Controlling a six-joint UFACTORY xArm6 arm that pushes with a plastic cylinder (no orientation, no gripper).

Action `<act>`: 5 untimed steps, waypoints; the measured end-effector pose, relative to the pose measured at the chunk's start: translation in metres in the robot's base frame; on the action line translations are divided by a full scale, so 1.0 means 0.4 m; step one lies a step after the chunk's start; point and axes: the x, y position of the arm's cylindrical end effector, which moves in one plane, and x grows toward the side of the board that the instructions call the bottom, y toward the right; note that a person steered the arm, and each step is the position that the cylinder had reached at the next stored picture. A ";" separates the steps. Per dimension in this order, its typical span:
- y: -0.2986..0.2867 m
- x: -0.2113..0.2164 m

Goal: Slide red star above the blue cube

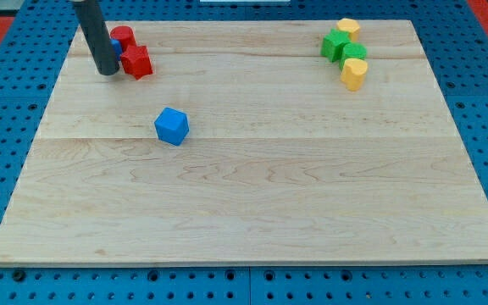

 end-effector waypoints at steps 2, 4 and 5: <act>0.110 -0.005; 0.198 0.035; 0.185 0.047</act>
